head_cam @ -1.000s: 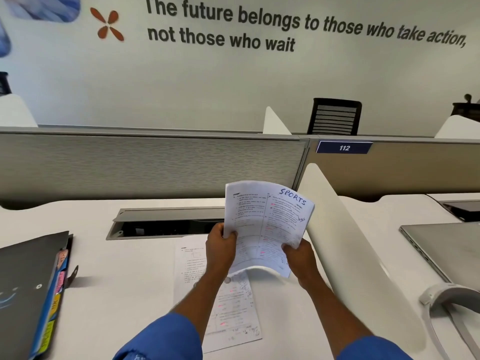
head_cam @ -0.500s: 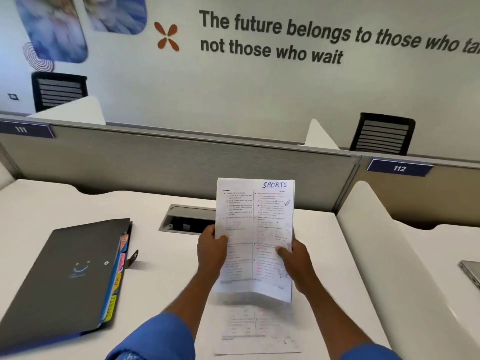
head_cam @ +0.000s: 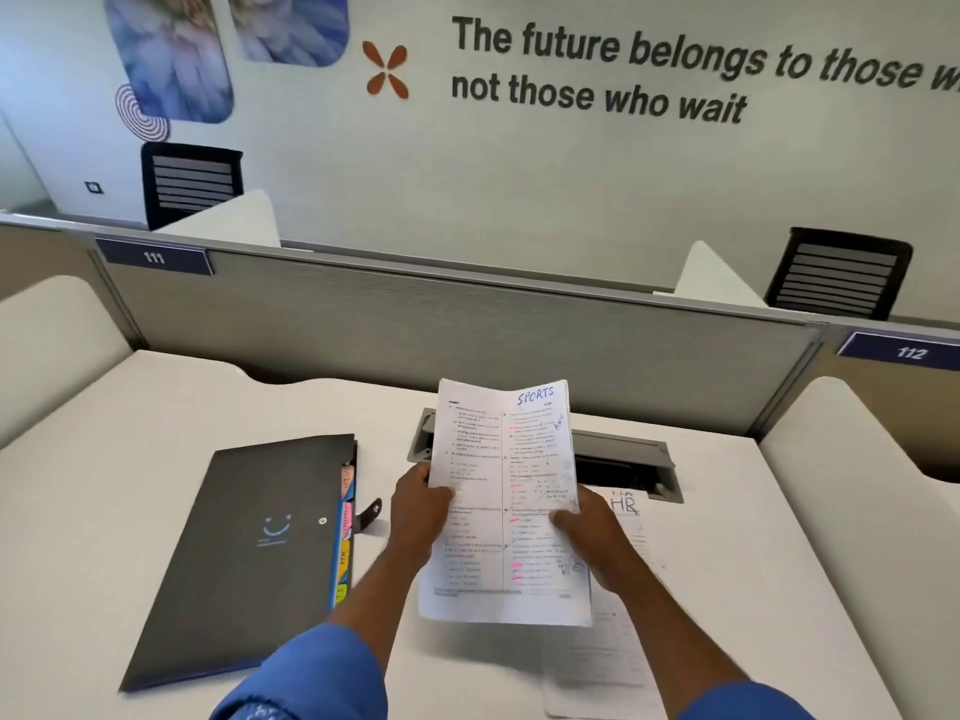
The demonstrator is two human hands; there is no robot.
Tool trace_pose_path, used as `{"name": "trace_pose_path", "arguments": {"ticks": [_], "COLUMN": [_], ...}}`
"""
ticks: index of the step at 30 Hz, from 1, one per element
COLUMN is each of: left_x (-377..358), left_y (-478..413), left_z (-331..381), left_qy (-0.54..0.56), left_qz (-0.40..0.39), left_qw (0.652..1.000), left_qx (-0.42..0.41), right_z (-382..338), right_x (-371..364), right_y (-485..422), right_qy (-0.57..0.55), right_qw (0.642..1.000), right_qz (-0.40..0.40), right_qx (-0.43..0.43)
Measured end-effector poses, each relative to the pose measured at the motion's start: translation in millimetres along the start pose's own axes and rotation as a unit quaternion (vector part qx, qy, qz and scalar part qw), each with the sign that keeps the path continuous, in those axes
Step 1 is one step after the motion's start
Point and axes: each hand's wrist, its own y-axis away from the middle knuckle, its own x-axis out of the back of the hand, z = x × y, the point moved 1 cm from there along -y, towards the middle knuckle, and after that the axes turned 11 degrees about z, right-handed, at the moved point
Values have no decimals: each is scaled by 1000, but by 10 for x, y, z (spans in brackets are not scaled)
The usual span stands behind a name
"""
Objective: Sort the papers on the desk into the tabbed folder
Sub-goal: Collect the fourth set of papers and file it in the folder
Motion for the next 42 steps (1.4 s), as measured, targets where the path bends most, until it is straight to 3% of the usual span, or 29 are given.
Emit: {"name": "trace_pose_path", "arguments": {"ticks": [11, 13, 15, 18, 22, 34, 42], "left_x": [796, 937, 1059, 1174, 1221, 1194, 1202], "left_y": [-455, -508, -508, -506, -438, -499, -550], "left_z": [-331, -457, -573, -761, -897, -1126, -1147], "left_qy": [-97, -137, -223, -379, -490, -558, -557], "left_qz": [-7, 23, 45, 42, 19, -24, -38], "left_qw": [995, 990, 973, 915, 860, 819, 819], "left_qx": [3, -1, -43, -134, -145, -133, -132], "right_z": [5, 39, 71, 84, 105, 113, 140], "right_x": [-635, -678, -697, -733, -786, -866, -930], "right_y": [92, 90, 81, 97, 124, 148, 87], "right_qy": [-31, -38, -41, -34, -15, -3, -1], "right_qw": [998, 998, 997, 997, 998, 998, 998], "right_qz": [-19, -10, 5, 17, 8, -9, -14], "right_qx": [-48, -57, -61, -61, -56, -59, -66]}}
